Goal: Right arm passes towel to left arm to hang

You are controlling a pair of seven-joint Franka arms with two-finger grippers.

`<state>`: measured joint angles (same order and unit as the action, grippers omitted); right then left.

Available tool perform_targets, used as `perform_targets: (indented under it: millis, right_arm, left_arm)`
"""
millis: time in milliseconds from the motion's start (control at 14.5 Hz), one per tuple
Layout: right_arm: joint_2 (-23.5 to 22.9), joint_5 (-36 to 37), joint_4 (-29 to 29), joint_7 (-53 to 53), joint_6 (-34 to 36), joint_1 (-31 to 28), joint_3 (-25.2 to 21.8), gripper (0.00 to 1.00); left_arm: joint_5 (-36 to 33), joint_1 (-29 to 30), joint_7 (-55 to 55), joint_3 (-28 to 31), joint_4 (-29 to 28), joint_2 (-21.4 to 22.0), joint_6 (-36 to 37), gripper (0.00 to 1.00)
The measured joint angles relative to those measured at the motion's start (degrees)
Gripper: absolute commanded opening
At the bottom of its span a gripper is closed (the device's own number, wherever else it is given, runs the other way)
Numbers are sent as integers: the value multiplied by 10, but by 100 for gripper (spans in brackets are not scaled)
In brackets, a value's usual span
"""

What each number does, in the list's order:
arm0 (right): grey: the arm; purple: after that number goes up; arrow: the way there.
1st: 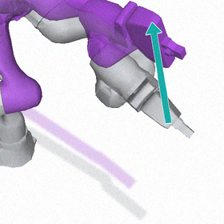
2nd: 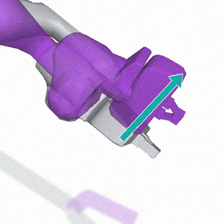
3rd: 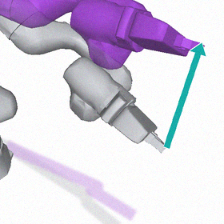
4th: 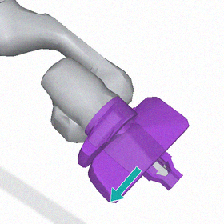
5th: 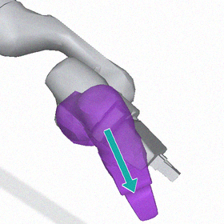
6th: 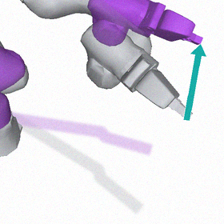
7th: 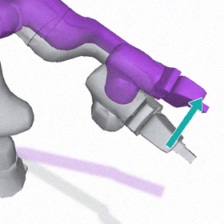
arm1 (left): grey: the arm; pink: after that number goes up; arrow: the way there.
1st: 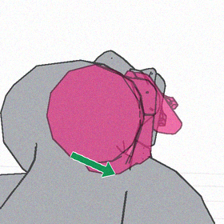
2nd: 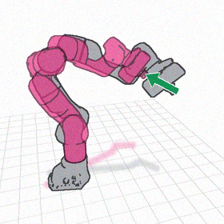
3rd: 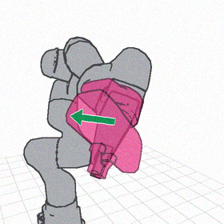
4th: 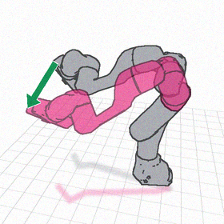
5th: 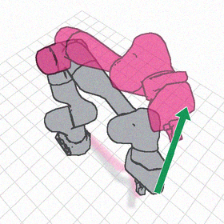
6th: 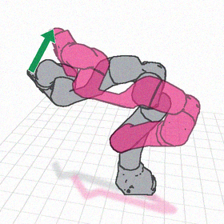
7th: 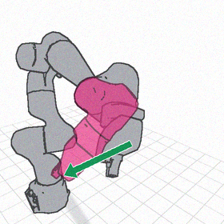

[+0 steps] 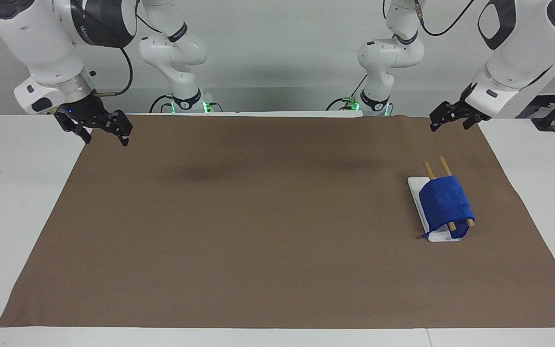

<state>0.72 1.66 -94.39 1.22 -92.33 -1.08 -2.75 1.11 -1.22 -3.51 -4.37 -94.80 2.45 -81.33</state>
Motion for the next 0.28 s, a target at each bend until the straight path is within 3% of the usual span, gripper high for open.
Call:
perform_targets:
  millis: [276]
  right_arm:
    - [0, 0, 0, 0, 0, 0, 0, 100]
  left_arm:
    - [0, 0, 19, 10, 19, 2, -8, 100]
